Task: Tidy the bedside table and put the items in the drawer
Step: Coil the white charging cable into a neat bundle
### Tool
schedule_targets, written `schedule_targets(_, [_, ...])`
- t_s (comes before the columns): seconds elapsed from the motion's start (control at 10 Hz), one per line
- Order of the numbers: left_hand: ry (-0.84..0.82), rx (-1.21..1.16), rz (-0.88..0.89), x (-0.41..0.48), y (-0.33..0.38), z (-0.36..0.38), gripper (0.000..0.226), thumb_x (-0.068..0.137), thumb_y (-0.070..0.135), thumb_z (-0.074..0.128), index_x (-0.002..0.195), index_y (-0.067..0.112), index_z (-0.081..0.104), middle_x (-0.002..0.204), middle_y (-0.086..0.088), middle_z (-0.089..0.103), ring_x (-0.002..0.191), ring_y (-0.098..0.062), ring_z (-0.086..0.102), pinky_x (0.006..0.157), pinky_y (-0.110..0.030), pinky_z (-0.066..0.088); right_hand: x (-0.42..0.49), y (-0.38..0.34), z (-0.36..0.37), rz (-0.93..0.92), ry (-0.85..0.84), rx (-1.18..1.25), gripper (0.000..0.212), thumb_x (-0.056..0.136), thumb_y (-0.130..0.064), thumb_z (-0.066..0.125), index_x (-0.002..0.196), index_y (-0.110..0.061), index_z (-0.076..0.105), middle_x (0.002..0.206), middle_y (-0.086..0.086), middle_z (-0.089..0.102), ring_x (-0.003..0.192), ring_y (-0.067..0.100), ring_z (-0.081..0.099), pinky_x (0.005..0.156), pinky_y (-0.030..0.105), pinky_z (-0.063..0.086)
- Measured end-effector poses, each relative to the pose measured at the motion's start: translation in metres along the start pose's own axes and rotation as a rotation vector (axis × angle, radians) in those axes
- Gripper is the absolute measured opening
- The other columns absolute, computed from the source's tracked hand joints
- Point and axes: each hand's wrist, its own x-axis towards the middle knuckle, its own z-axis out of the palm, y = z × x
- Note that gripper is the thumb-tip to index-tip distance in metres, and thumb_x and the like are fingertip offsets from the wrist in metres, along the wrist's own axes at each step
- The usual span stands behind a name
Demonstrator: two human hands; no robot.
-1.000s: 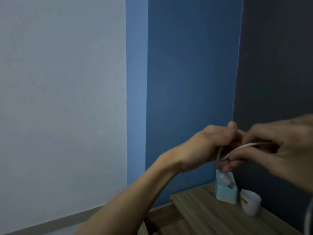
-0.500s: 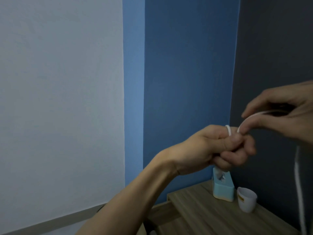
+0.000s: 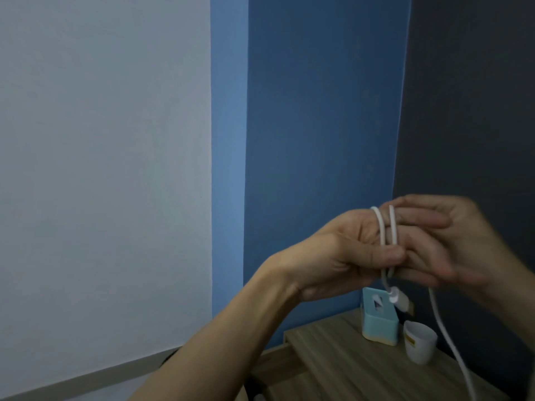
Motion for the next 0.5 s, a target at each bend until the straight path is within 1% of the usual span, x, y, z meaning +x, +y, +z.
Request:
schedule_targets(0.1, [0.013,0.038,0.008,0.001,-0.002,-0.001,0.041,0.088,-0.007,0.025,0.123,0.004,0.042,0.068,0.006,0.063,0.088,-0.018,0.064,0.089,-0.027,0.051,-0.011,0.003,0.004,0.117,-0.162,0.079,0.008,0.071,-0.005,0.07,0.064,-0.007,0.067,0.048,0.008,0.064,0.04,0.017,0.063,0.037,0.025,0.052])
schedule_targets(0.2, [0.043,0.087,0.027,-0.001,-0.004,-0.001,0.038,0.089,-0.006,0.026,0.12,0.003,0.046,0.073,0.006,0.067,0.086,-0.014,0.066,0.088,-0.025,0.051,-0.008,0.005,0.006,0.121,-0.145,0.15,0.028,0.068,0.012,0.057,0.061,-0.012,0.068,0.044,0.0,0.061,0.039,0.01,0.061,0.037,0.017,0.049])
schedule_targets(0.3, [0.128,0.053,0.081,-0.001,-0.002,0.003,0.039,0.09,-0.007,0.027,0.12,-0.004,0.051,0.106,-0.025,0.067,0.091,-0.018,0.07,0.084,-0.023,0.054,-0.018,0.01,0.015,0.111,-0.068,-0.077,0.037,0.079,-0.001,0.058,0.053,-0.026,0.065,0.044,-0.01,0.053,0.042,0.003,0.054,0.041,0.01,0.042])
schedule_targets(0.4, [0.191,0.059,0.141,0.002,0.002,0.004,0.042,0.092,-0.011,0.022,0.132,-0.015,0.03,0.136,-0.04,0.037,0.119,-0.036,0.054,0.093,-0.027,0.05,-0.024,0.016,0.017,0.217,0.0,-0.205,0.039,0.086,-0.01,0.057,0.047,-0.012,0.059,0.037,0.001,0.046,0.036,0.005,0.04,0.035,0.015,0.031])
schedule_targets(0.5, [0.273,0.073,0.161,0.004,0.008,-0.003,0.043,0.093,-0.011,0.024,0.136,-0.012,0.027,0.145,-0.03,0.031,0.133,-0.034,0.035,0.107,-0.03,0.037,-0.033,0.003,0.021,0.053,-0.054,-0.614,0.031,0.088,-0.029,0.046,0.065,-0.014,0.061,0.047,0.005,0.053,0.038,0.009,0.045,0.042,0.025,0.035])
